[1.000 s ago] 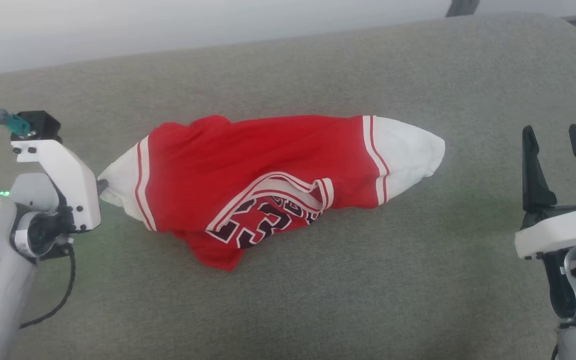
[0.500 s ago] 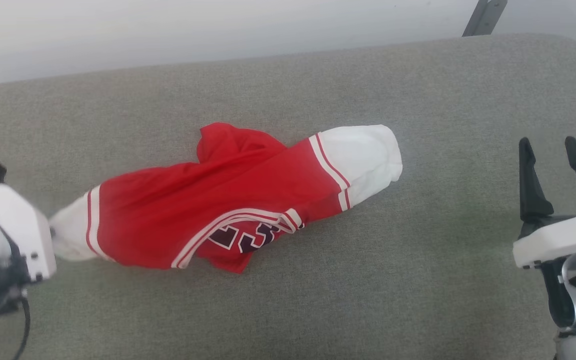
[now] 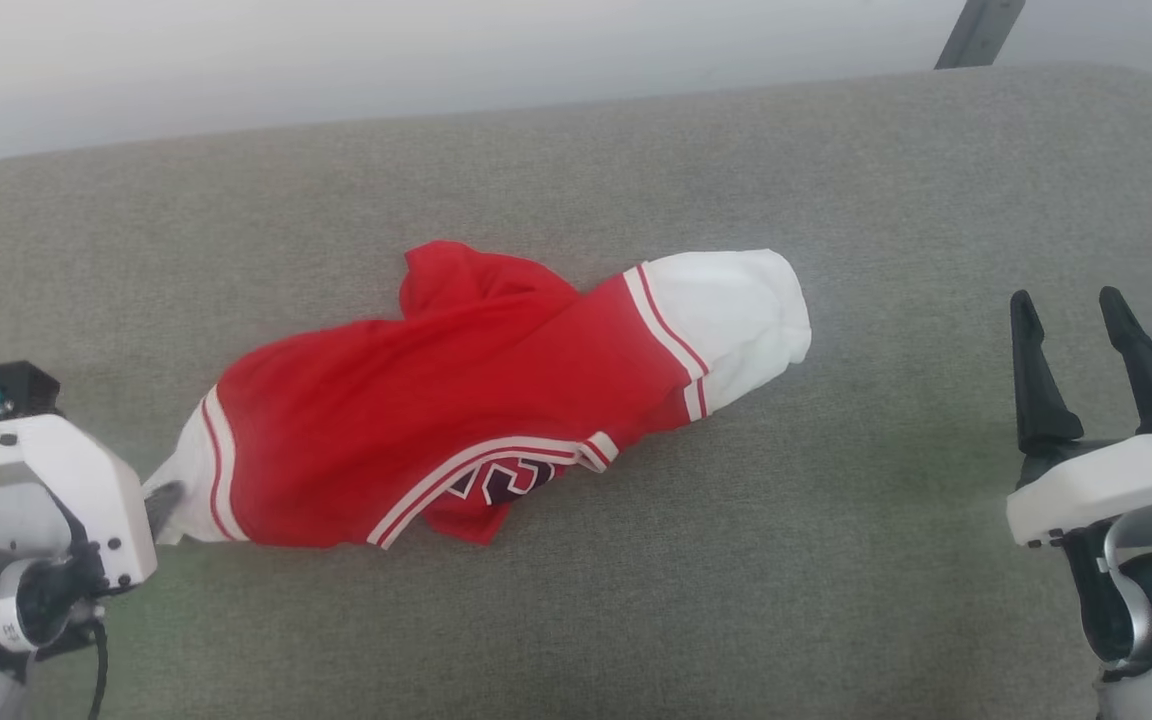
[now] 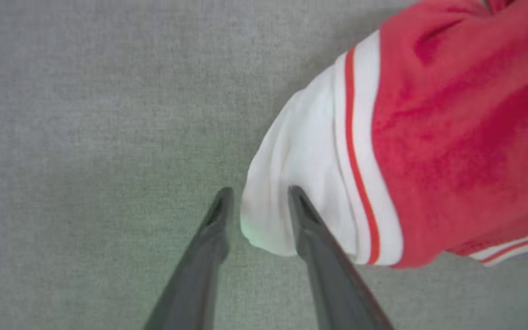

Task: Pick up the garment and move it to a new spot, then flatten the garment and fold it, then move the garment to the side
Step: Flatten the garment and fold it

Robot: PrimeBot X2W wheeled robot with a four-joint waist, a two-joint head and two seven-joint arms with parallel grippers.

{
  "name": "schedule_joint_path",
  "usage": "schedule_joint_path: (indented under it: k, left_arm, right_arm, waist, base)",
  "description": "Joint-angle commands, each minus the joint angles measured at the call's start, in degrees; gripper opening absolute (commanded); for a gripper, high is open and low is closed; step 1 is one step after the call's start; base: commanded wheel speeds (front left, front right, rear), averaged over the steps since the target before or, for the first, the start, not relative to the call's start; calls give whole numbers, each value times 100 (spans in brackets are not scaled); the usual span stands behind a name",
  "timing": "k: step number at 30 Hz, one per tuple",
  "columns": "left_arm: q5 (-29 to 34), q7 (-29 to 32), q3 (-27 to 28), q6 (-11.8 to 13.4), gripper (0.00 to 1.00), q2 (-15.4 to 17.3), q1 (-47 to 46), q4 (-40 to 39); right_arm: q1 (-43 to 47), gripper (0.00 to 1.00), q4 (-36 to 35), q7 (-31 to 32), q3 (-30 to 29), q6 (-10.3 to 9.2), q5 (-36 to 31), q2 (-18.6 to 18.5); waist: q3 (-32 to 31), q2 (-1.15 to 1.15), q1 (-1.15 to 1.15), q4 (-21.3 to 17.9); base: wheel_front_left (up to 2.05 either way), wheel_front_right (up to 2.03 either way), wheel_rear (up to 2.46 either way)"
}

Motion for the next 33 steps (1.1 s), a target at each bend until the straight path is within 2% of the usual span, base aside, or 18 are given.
schedule_joint_path:
  k: [1, 8, 14, 23, 33]
  left_arm:
    - [19, -86, -2, -66, 100, -17, -89, 75]
    - [127, -467, 52, -196, 100, 2, -232, 57]
    - [370, -1121, 131, -222, 100, -10, -89, -317]
    - [807, -2568, 268, -98, 100, -163, 367, -948]
    - [1160, -3943, 394, 127, 100, -535, 882, -1390]
  right_arm:
    - [-56, 100, 6, 28, 23, -8, 39, -13]
    - [-36, 100, 27, 84, 58, -8, 58, -53]
    - [11, 100, 55, 182, 101, -8, 104, -77]
    - [-137, 100, 313, 585, 329, -7, 246, -229]
    - [-630, 100, 1108, 1229, 669, -7, 572, -628]
  waist:
    - [-9, 0, 0, 22]
    - [-72, 0, 0, 141]
    - [-135, 0, 0, 300]
    - [-161, 0, 0, 616]
    - [-34, 0, 0, 1132]
  base:
    - [0, 0, 0]
    - [0, 0, 0]
    - [0, 0, 0]
    - [0, 0, 0]
    - [0, 0, 0]
